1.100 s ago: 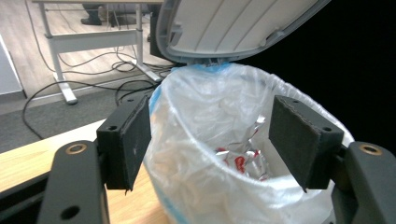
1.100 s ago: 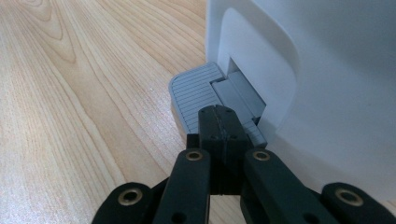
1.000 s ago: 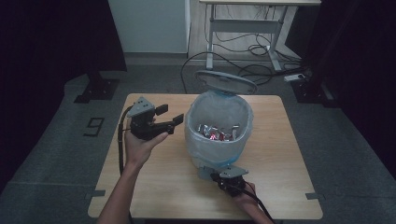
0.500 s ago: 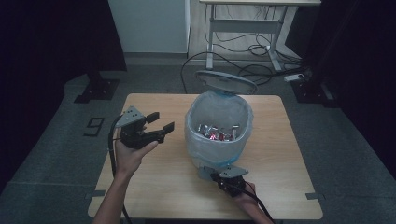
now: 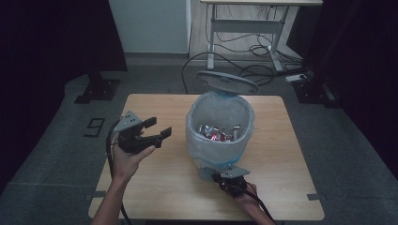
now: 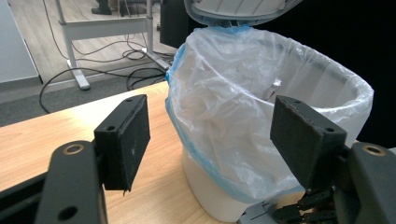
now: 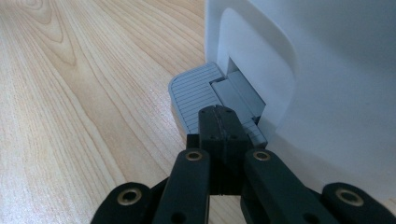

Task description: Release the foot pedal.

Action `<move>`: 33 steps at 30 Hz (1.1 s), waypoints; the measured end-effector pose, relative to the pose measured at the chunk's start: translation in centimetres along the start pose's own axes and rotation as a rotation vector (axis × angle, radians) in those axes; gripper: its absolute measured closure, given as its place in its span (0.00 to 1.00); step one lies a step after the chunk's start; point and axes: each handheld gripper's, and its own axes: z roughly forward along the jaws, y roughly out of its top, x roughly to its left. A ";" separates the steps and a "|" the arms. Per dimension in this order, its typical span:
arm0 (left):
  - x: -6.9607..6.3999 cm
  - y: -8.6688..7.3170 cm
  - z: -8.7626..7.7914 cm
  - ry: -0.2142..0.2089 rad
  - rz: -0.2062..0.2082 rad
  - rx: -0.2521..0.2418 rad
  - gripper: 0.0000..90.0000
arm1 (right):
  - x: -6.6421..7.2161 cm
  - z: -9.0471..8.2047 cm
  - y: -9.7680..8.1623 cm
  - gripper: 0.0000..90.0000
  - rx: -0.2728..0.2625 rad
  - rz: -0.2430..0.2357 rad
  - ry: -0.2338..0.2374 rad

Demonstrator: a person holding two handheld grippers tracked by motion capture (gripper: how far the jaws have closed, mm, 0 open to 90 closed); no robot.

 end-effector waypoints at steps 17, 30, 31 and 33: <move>0.1 -0.4 0.1 0.001 -0.009 0.012 0.33 | -0.2 -0.6 0.3 0.70 -0.018 0.034 0.011; 0.6 -1.4 -0.6 0.006 -0.020 0.014 0.33 | -1.1 -3.0 -0.4 0.47 -0.043 0.163 0.116; 0.6 -1.5 -0.7 0.005 -0.022 0.014 0.33 | -1.2 -3.3 -0.4 0.46 -0.049 0.167 0.116; 0.7 -1.8 -0.8 0.006 -0.024 0.014 0.33 | -1.3 -4.0 -0.5 0.46 -0.061 0.165 0.112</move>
